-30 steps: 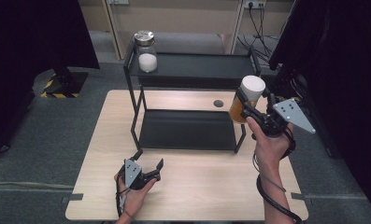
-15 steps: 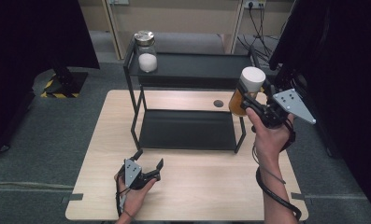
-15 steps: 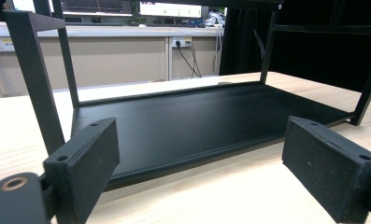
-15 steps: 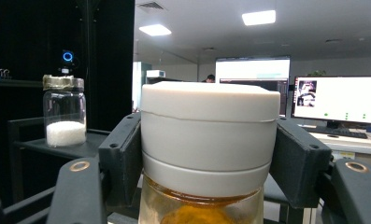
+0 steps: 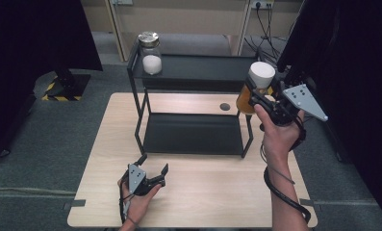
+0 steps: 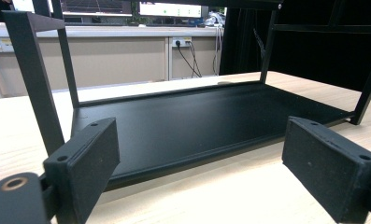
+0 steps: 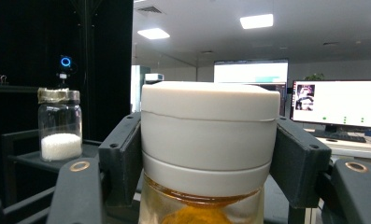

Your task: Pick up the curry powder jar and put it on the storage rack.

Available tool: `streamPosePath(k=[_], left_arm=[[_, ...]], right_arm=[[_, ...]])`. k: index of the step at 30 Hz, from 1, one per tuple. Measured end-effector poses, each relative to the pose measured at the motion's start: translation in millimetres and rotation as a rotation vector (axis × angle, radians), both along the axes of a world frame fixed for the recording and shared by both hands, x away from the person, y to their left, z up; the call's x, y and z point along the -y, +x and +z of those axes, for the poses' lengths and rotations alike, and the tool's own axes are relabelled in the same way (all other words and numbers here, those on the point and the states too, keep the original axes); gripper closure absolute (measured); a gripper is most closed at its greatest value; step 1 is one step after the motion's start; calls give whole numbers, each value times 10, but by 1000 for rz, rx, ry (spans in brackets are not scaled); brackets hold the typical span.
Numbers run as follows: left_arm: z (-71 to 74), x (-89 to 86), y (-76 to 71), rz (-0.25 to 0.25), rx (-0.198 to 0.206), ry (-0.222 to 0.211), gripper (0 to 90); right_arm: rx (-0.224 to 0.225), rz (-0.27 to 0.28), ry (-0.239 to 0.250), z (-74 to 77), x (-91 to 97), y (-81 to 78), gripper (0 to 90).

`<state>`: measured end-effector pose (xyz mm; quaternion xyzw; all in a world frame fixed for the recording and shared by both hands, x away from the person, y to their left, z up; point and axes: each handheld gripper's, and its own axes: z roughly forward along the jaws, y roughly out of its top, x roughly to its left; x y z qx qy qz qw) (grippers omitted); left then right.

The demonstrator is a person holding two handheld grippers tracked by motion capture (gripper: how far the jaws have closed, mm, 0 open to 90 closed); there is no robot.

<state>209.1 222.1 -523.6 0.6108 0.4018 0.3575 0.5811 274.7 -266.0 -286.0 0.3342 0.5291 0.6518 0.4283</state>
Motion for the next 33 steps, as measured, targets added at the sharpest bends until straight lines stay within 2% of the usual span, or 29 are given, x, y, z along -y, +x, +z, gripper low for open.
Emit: streamPosePath(k=[33], left_arm=[[4,-9,6,-4,-4,-1,106]], right_arm=[[1,-20,-2,308,-113,232,340]])
